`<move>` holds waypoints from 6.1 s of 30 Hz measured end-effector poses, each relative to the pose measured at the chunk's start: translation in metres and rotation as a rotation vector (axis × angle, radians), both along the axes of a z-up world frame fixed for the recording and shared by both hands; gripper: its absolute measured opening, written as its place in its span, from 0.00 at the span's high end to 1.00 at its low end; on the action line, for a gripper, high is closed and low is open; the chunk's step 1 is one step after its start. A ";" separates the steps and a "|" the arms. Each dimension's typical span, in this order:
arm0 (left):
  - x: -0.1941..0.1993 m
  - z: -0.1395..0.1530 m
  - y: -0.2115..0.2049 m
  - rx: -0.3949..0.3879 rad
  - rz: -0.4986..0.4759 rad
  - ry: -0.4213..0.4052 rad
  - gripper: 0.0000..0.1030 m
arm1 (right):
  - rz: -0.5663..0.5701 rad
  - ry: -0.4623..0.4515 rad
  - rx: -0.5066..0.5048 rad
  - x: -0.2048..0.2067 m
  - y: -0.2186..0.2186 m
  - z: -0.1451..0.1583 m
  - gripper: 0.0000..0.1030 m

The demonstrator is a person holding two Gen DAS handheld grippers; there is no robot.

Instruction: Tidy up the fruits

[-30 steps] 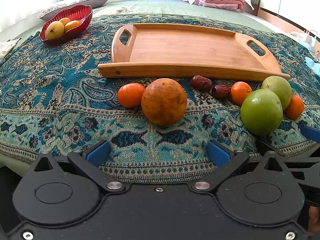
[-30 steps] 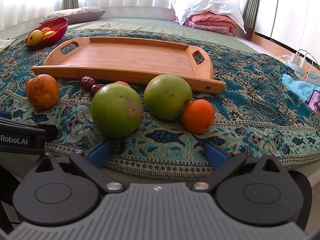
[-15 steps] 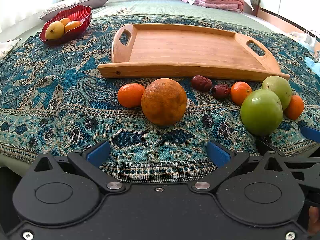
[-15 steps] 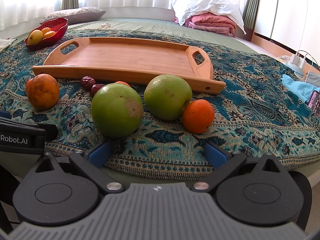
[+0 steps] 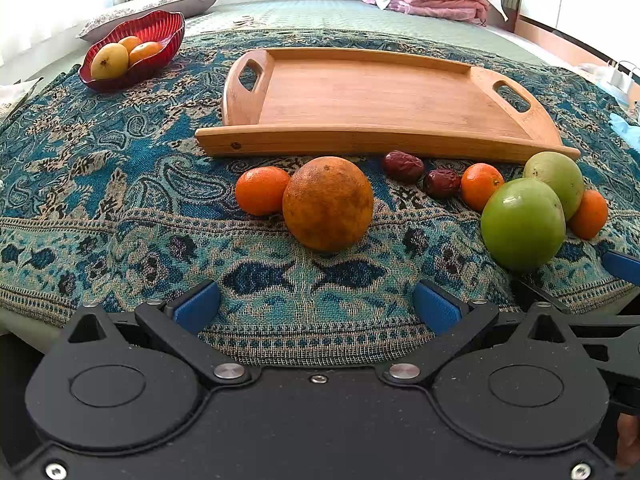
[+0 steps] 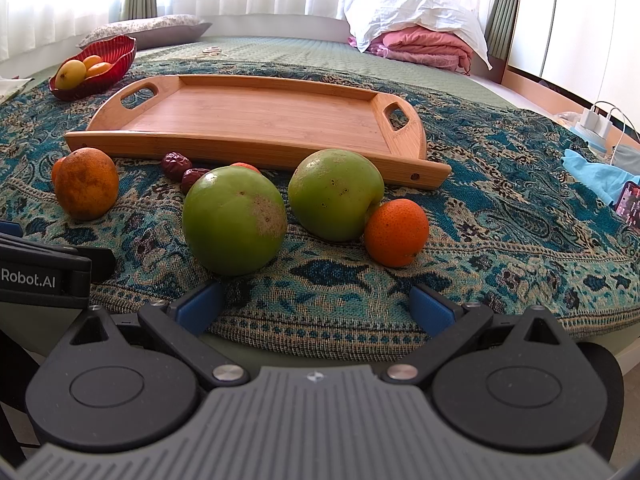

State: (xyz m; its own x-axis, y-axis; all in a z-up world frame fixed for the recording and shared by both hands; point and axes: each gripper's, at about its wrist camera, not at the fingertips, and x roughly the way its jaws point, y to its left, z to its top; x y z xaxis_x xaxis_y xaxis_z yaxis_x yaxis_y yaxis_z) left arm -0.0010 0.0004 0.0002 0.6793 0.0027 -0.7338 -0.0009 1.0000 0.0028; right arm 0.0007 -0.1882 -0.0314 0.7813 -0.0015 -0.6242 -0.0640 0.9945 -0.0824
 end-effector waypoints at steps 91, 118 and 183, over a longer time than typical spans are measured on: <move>0.117 0.085 0.022 -0.132 -0.051 -0.250 0.55 | 0.094 -0.208 0.262 0.120 -0.049 0.085 0.42; 0.225 0.027 0.026 -0.111 -0.008 -0.038 0.55 | 0.041 0.098 0.170 0.226 -0.042 0.040 0.42; 0.142 0.053 0.023 -0.057 -0.091 -0.187 0.09 | 0.129 -0.007 0.148 0.155 -0.045 0.062 0.13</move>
